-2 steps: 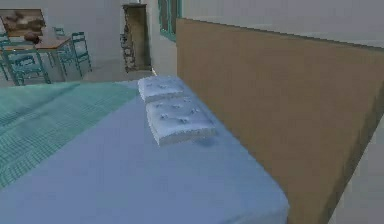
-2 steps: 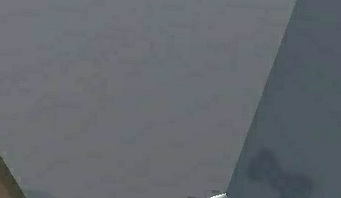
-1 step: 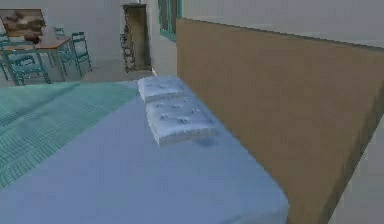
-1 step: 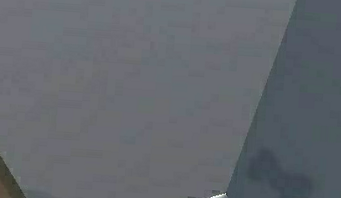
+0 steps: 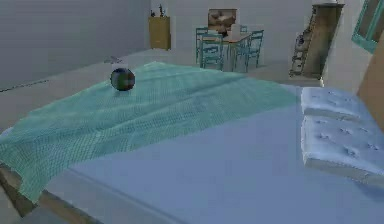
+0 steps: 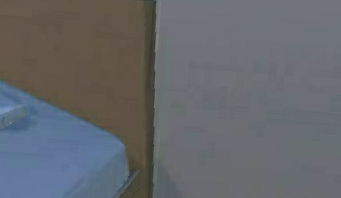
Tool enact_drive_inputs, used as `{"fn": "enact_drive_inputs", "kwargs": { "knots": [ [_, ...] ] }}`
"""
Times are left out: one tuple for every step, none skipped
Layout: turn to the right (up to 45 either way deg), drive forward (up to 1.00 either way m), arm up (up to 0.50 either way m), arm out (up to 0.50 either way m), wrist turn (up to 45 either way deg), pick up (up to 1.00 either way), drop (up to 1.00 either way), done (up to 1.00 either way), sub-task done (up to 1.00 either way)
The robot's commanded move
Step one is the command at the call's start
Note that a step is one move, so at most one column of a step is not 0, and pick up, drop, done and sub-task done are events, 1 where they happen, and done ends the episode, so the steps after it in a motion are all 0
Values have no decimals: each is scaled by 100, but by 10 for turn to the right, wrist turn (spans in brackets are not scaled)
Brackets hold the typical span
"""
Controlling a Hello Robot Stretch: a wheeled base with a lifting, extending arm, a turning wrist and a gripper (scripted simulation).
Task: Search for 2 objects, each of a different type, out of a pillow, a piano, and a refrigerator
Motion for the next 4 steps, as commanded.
{"fn": "enact_drive_inputs", "kwargs": {
  "knots": [
    [-450, 0, 0, 0, 0, 0, 0, 0, 0],
    [-270, 0, 0, 0, 0, 0, 0, 0, 0],
    [0, 100, 0, 0, 0, 0, 0, 0, 0],
    [-30, 0, 0, 0, 0, 0, 0, 0, 0]
  ]
}}
